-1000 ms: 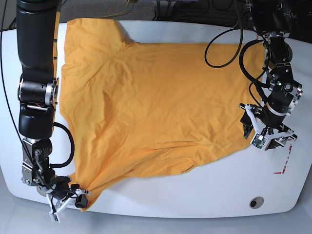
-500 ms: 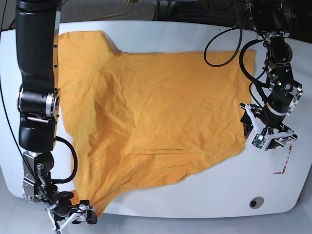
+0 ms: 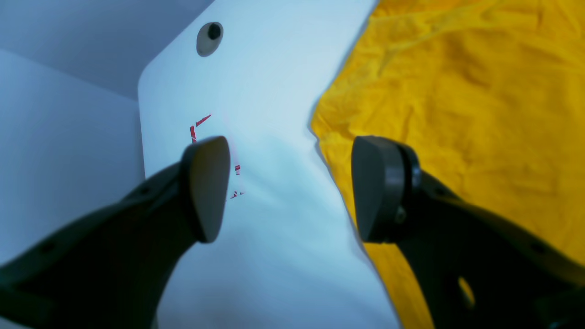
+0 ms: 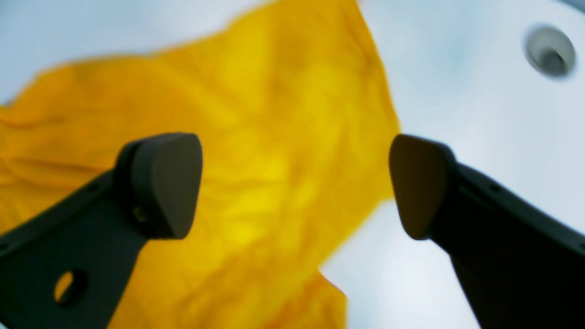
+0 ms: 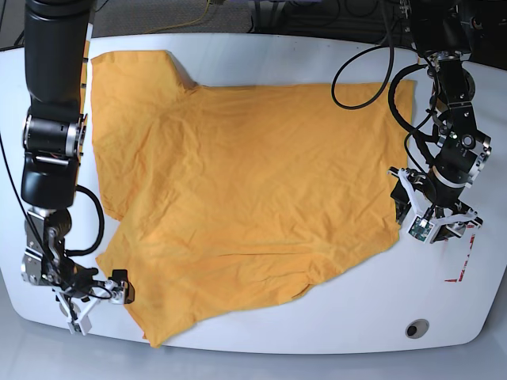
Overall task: Layout the t-shirt on the table in an organized manner, then fold the t-shirt properly
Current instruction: 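Drag the right gripper's held corner along the table toward the collar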
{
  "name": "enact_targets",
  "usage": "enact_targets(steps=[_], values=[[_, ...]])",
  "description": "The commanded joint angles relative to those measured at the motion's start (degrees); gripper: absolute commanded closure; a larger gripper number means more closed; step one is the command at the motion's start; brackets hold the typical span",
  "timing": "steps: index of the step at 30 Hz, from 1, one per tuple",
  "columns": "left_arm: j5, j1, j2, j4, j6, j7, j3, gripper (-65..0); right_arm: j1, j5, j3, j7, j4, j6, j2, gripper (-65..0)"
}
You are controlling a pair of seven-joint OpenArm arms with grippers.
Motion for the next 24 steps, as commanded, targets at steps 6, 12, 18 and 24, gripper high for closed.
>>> enact_targets(steps=[6, 12, 18, 24], values=[[-0.1, -1.0, -0.6, 1.2, 0.4, 2.0, -0.3, -39.3, -12.9, 11.9, 0.3, -4.9, 22.8, -1.0, 6.6, -60.6], [-0.1, -0.8, 0.0, 1.1, 0.5, 2.0, -2.8, -39.2, -26.0, 18.7, 5.6, -5.0, 35.1, -5.5, 8.9, -60.6], [0.0, 1.9, 1.3, 1.1, 0.5, 2.0, -4.3, -39.2, -39.0, 20.1, 15.3, -5.3, 42.7, -6.8, 7.4, -60.6], [0.0, 6.4, 1.3, 0.9, 0.5, 2.0, -4.2, -39.2, -48.6, 19.9, 21.9, -5.1, 46.0, -6.4, 5.1, -60.6]])
